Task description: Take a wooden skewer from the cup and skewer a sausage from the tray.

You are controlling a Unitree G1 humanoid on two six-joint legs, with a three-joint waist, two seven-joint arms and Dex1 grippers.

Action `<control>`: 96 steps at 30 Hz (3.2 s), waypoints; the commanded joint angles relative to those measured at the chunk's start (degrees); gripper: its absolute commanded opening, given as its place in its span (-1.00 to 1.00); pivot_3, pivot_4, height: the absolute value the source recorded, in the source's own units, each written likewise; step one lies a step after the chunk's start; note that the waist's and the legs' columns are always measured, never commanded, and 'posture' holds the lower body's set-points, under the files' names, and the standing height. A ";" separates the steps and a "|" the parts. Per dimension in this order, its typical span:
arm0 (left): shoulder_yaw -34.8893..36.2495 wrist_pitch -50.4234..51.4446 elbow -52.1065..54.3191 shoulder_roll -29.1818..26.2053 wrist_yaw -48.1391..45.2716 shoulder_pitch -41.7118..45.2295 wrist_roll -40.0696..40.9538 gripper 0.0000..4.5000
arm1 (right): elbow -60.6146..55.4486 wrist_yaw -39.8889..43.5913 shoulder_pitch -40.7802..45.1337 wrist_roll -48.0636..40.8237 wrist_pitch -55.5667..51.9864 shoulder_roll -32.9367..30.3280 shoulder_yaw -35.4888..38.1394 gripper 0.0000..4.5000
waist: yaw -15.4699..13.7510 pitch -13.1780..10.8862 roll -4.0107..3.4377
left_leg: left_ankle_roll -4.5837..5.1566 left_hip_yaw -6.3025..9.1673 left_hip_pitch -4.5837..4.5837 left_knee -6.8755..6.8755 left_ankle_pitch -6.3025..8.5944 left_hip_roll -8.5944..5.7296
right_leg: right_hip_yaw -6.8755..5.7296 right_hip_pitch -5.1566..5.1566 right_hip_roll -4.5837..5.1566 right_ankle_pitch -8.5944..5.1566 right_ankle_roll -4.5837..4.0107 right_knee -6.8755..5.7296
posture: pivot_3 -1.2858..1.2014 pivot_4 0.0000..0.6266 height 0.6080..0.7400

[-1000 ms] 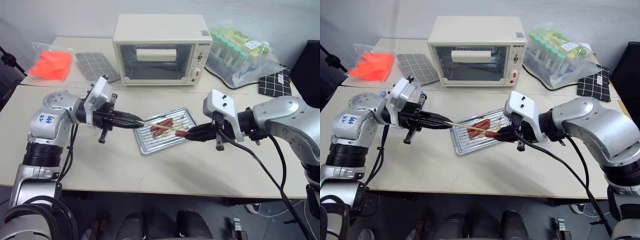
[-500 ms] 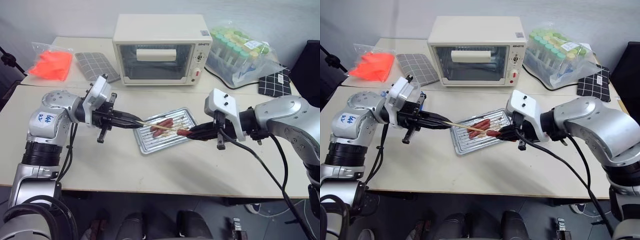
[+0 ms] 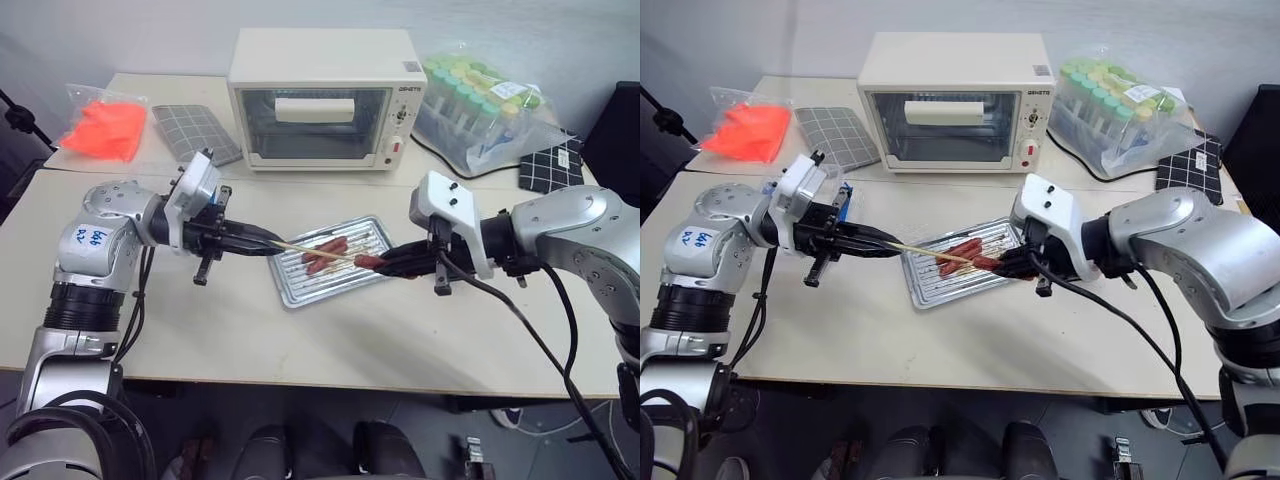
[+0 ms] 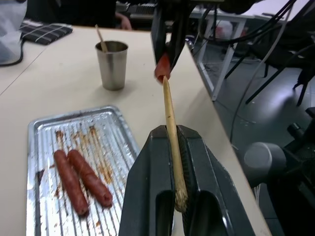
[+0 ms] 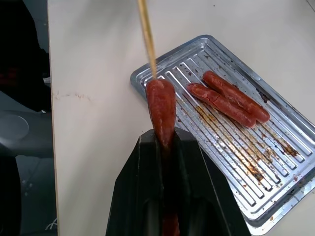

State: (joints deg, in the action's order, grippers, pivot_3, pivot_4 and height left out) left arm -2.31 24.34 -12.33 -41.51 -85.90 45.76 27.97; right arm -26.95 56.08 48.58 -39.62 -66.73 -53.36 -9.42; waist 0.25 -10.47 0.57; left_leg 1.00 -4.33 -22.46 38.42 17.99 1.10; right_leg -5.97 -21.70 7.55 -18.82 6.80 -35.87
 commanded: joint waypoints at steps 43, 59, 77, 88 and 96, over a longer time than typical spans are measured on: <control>-1.17 0.53 2.70 3.46 -1.65 4.05 0.85 -1.00 | -2.45 -1.56 2.98 -3.34 -0.32 4.47 0.31 -0.91 | -0.19 0.00 0.00 | 0.06 0.19 -0.25 0.36 0.04 0.00 | -0.13 -0.01 0.00 0.01 0.01 -0.06 | 0.03 -0.52 1.00; 0.32 0.15 1.90 -1.38 -1.75 2.40 0.93 -1.00 | -1.38 0.35 -2.20 -1.90 2.66 -2.53 3.02 -0.91 | -0.19 0.00 0.00 | 0.06 0.19 -0.87 0.62 0.04 -0.18 | -0.11 -0.66 0.01 0.02 0.03 -0.33 | 0.03 -0.52 1.00; -0.28 1.53 3.82 -0.27 -1.04 2.18 1.83 -1.00 | -0.19 -0.44 -0.04 -1.85 2.17 -0.10 1.87 -0.91 | -0.19 0.00 0.00 | 0.07 0.19 -0.87 0.65 0.04 -0.18 | -0.10 -0.66 0.01 0.02 0.03 -0.37 | 0.03 -0.52 1.00; -1.70 0.85 2.75 2.29 -1.36 3.33 1.15 -1.00 | -1.27 -0.70 2.95 -3.42 0.61 2.18 1.58 -0.91 | -0.20 0.00 0.00 | 0.06 0.19 -0.87 0.66 0.04 -0.18 | -0.10 -0.67 0.01 0.02 0.03 -0.41 | 0.03 -0.52 1.00; -3.58 0.65 2.14 5.39 -1.94 6.59 1.25 -1.00 | -2.36 -0.08 4.24 -3.14 0.58 4.34 -1.00 -0.91 | -0.20 0.00 0.00 | 0.06 0.19 -0.88 0.67 0.04 -0.20 | -0.10 -0.68 0.00 0.02 0.03 -0.45 | 0.03 -0.52 1.00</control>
State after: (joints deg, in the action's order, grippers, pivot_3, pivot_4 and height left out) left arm -7.11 25.62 -10.23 -36.32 -85.95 50.18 28.49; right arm -27.04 55.44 52.57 -42.17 -66.32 -49.54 -9.24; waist 0.05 -10.47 0.57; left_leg 1.07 -4.14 -23.33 39.10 18.02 0.89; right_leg -6.07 -22.39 7.55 -18.80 6.84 -36.32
